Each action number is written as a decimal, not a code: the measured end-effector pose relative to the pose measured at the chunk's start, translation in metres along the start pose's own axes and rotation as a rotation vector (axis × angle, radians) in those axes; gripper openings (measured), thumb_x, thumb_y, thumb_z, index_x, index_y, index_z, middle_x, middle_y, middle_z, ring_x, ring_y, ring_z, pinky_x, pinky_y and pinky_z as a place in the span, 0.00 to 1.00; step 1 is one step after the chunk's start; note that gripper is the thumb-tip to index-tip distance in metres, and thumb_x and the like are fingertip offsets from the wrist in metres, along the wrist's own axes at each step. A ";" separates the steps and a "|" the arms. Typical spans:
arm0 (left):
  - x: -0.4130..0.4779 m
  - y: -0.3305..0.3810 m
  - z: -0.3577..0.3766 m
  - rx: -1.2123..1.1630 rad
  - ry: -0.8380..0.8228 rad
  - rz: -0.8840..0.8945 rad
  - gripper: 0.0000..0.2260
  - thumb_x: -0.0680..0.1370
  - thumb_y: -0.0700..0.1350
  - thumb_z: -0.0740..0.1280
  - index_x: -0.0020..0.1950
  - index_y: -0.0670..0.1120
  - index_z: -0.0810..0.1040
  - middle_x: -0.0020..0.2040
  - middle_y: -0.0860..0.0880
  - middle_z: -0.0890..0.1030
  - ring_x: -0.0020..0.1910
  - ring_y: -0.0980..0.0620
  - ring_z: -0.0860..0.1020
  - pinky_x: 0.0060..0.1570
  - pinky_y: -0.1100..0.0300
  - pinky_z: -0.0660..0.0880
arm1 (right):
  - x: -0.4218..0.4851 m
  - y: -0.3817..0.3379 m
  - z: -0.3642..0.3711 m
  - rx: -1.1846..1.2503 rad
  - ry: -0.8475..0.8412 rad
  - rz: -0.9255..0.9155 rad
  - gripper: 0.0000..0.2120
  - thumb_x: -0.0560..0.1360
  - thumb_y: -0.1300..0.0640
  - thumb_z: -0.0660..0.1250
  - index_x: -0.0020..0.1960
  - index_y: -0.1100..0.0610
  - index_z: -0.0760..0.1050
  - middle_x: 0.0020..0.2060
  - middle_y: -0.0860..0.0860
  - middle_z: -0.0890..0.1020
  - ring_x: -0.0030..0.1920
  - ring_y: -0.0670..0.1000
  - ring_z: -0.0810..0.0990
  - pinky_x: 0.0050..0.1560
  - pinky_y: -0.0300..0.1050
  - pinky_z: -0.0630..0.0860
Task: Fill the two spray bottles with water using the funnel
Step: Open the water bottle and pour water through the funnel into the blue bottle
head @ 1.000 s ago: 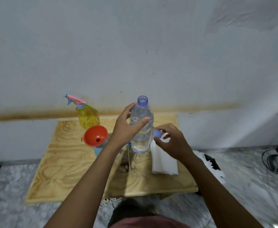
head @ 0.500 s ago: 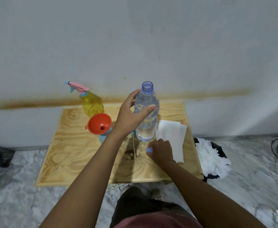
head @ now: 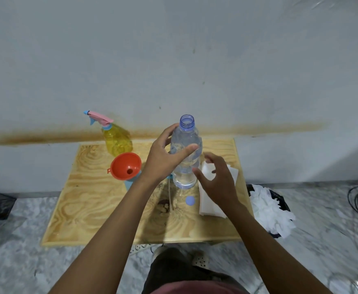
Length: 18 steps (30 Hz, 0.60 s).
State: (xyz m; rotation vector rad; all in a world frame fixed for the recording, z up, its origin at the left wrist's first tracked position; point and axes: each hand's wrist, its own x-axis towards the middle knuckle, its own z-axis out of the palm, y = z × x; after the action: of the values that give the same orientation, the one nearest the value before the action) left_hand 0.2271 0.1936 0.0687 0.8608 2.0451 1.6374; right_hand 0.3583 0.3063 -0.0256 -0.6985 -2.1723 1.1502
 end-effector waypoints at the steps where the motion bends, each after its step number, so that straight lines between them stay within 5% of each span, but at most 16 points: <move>1: 0.001 0.001 -0.001 -0.001 -0.006 0.003 0.30 0.71 0.54 0.77 0.70 0.54 0.73 0.62 0.58 0.80 0.61 0.60 0.78 0.52 0.64 0.80 | 0.007 -0.009 -0.004 0.041 -0.003 -0.035 0.29 0.72 0.43 0.73 0.69 0.50 0.68 0.62 0.43 0.75 0.61 0.40 0.74 0.55 0.35 0.74; 9: 0.008 0.002 -0.014 0.022 -0.090 -0.057 0.27 0.71 0.63 0.71 0.69 0.59 0.73 0.65 0.60 0.78 0.64 0.59 0.77 0.62 0.51 0.77 | 0.033 -0.031 0.013 0.156 -0.089 -0.141 0.48 0.66 0.42 0.76 0.77 0.51 0.55 0.71 0.43 0.66 0.71 0.39 0.66 0.66 0.34 0.69; 18: 0.011 0.002 -0.015 0.004 -0.059 -0.083 0.26 0.71 0.60 0.73 0.68 0.57 0.76 0.64 0.59 0.80 0.63 0.56 0.79 0.62 0.52 0.78 | 0.050 -0.026 0.036 0.258 -0.046 -0.201 0.46 0.68 0.43 0.76 0.76 0.53 0.54 0.70 0.49 0.68 0.71 0.45 0.70 0.67 0.40 0.71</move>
State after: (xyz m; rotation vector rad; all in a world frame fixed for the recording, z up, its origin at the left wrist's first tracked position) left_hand 0.2102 0.1900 0.0748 0.8046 2.0167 1.5463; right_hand 0.2941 0.3070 -0.0075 -0.3374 -2.0279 1.3167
